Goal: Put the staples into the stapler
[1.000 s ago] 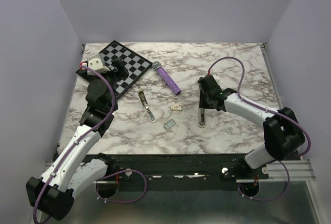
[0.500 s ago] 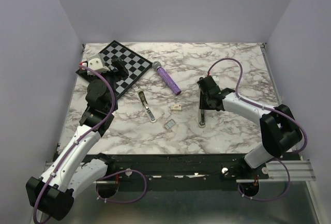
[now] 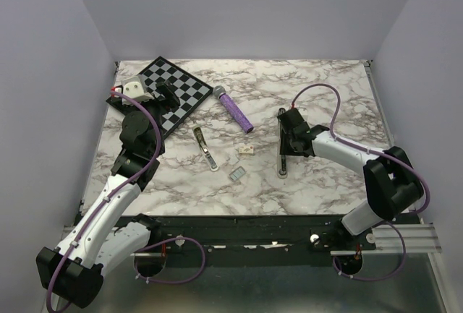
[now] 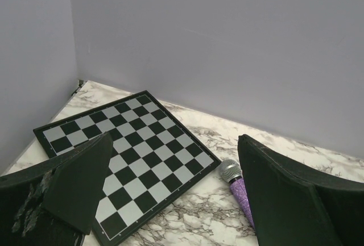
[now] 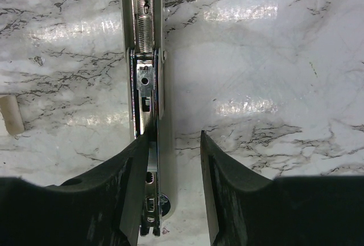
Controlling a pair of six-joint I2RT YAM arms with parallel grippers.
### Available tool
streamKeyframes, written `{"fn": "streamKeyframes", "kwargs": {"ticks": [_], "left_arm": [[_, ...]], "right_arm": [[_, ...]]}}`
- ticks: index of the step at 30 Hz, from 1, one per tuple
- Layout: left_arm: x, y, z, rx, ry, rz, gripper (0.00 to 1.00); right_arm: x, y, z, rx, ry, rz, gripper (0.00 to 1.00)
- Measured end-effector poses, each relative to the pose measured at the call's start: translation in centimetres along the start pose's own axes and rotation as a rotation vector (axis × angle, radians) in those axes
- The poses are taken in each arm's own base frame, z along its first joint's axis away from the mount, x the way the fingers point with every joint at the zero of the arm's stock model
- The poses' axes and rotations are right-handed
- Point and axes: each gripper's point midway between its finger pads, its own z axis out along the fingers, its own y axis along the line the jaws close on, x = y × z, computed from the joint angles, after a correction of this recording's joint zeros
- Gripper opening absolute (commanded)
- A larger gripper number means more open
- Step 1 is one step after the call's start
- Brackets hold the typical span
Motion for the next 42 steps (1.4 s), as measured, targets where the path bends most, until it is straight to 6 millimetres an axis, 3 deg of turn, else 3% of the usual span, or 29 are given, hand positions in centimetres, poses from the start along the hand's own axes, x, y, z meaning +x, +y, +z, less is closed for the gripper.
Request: {"fn": "streamKeyframes", "kwargs": {"ticks": [29,34,38,42], "left_arm": [[0.4,-0.2,0.2,0.003,0.010,-0.002,0.99],[0.7,-0.3,0.3,0.007,0.017,-0.002,0.99],[1.2,-0.7,0.3,0.020,0.030,-0.001,0.99],[2.1,-1.6,0.2,0.049,0.058,0.010,0.99]], "right_arm": [[4.8,0.2,-3.0,-0.148,0.135,-0.019,0.50],[4.6,0.3,-4.0,-0.171,0.126,-0.025,0.50],[3.0,0.2,-5.0,-0.169,0.093,-0.036,0.73],[-1.9,0.4,-5.6,-0.162,0.004,-0.013,0.94]]}}
